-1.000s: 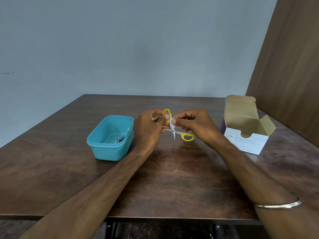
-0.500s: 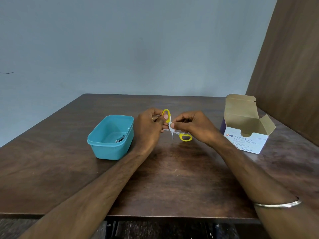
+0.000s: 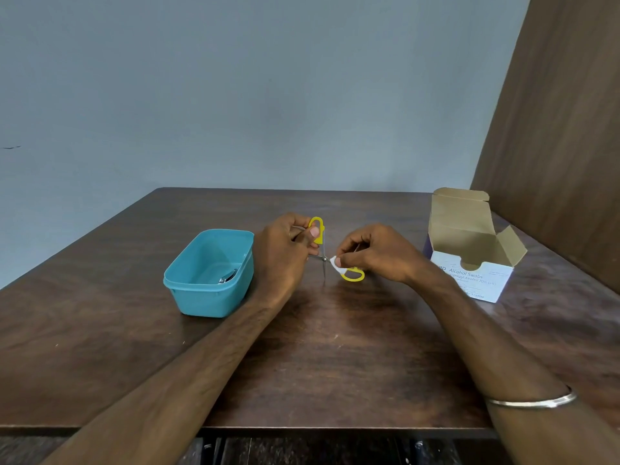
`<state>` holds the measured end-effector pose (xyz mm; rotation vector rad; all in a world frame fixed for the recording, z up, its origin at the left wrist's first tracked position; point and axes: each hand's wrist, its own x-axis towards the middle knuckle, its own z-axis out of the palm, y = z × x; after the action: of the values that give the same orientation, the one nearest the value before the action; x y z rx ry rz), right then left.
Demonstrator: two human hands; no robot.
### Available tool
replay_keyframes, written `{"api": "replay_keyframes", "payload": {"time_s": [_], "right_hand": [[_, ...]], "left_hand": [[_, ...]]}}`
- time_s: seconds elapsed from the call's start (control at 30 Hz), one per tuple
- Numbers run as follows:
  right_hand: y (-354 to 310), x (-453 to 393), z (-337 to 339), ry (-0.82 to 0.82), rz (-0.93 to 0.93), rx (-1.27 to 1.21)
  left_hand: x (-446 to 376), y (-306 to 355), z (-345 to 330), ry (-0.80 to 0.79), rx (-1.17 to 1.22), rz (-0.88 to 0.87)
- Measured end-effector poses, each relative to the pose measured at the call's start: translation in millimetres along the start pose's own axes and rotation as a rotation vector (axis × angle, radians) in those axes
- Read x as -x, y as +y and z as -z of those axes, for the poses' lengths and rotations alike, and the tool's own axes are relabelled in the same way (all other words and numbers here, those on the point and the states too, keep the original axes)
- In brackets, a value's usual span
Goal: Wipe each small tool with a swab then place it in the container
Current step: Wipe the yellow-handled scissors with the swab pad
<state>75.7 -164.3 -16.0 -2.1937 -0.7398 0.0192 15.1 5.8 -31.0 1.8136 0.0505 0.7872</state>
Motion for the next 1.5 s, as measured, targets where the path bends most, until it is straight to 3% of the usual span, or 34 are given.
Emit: {"api": "replay_keyframes", "payload": {"time_s": [0.87, 1.13, 1.3, 1.5], "right_hand": [[1.6, 2.2, 7.1, -0.088, 0.012, 0.027], [-0.5, -3.0, -2.5, 0.245, -0.013, -0.422], [-6.7, 0.3, -7.6, 0.229, -0.027, -0.536], [-5.9, 0.7, -6.9, 0.098, -0.056, -0.632]], "left_hand": [[-3.4, 0.0, 3.1, 0.058, 0.014, 0.012], [2.2, 3.8, -0.8, -0.085, 0.128, 0.068], [4.7, 4.7, -2.8, -0.154, 0.155, 0.059], [5.9, 7.4, -0.6, -0.156, 0.19, 0.087]]}}
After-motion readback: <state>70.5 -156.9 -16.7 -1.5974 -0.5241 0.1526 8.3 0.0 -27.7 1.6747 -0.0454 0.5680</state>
